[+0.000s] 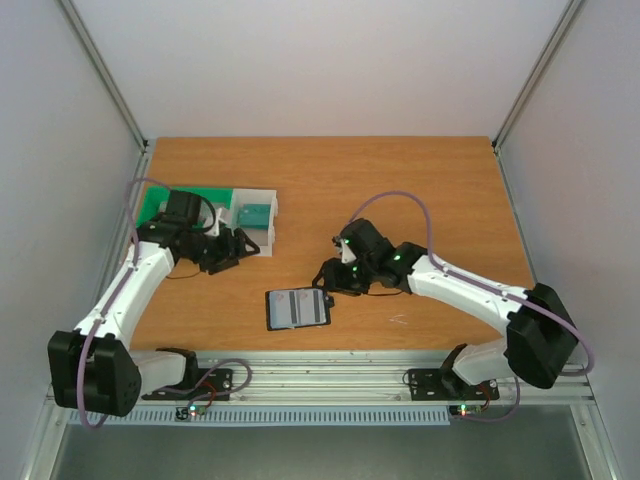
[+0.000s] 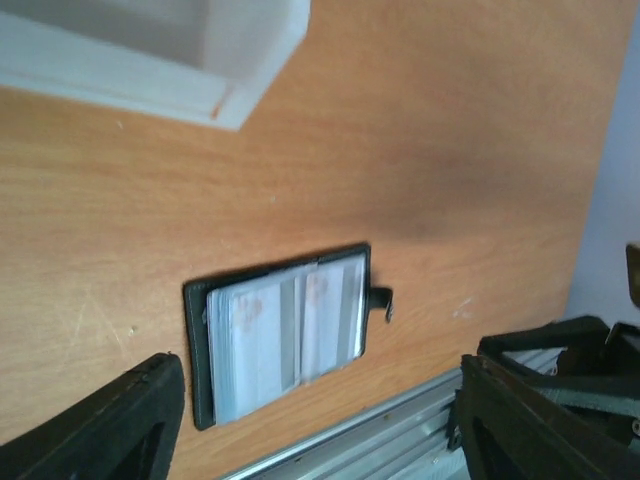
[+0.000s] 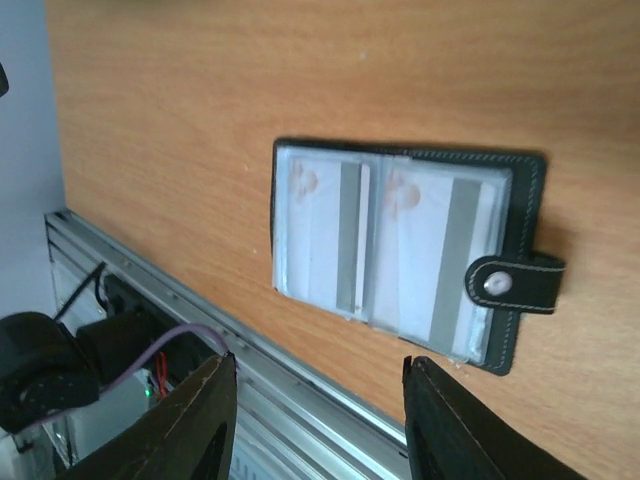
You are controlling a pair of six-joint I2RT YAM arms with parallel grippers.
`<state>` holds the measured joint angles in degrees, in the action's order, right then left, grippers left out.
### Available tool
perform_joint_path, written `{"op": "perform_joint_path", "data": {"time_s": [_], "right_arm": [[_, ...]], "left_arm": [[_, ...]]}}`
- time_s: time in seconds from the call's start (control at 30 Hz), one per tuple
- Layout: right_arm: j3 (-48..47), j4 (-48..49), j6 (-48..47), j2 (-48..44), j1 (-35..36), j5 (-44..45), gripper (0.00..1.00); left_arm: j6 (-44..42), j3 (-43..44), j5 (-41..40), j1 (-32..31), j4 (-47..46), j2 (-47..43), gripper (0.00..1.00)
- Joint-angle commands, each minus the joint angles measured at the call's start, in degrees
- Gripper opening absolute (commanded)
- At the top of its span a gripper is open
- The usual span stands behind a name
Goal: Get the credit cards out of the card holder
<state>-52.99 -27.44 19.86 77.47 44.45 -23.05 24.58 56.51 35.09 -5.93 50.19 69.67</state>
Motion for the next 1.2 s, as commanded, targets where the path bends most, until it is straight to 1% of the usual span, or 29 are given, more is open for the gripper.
{"op": "perform_joint_path", "data": {"time_s": [0.0, 0.07, 0.17, 0.23, 0.3, 0.4, 0.63, 1.03, 1.17], "right_arm": [[0.43, 2.69, 0.18, 3.36, 4.36, 0.52, 0.47], [0.79, 3.20, 0.31, 5.53, 6.29, 1.65, 0.46], [1.09, 4.59, 0.53, 8.31, 7.34, 1.74, 0.46], [1.14, 5.16, 0.53, 10.30, 7.58, 2.39, 0.46], [1.20, 5.27, 0.47, 12.09, 7.59, 3.83, 0.48], [1.44, 5.41, 0.37, 13.84, 7.59, 5.71, 0.50], [2.05, 6.02, 0.42, 16.64, 7.59, 8.38, 0.50], [2.06, 8.23, 1.48, 19.18, 7.48, 7.53, 0.49], [2.06, 8.30, 1.51, 19.25, 7.50, 7.59, 0.48]], "left_arm": [[2.06, -4.18, 1.17, -4.04, -1.92, -1.50, 0.72], [4.00, -6.22, 1.43, -6.49, -4.46, -1.92, 0.68], [6.24, -8.79, 1.03, -9.86, -7.67, -1.87, 0.65], [7.72, -10.58, 1.03, -11.43, -9.83, -1.42, 0.63], [8.81, -12.12, 0.74, -12.23, -11.52, -0.77, 0.59], [9.79, -14.47, 0.90, -12.90, -14.38, 0.11, 0.55], [11.36, -19.46, 0.08, -14.48, -19.39, 1.42, 0.45], [11.20, -24.42, 0.22, -14.85, -25.50, 6.51, 0.28], [10.99, -25.03, -0.04, -14.90, -26.67, 7.98, 0.24]]}}
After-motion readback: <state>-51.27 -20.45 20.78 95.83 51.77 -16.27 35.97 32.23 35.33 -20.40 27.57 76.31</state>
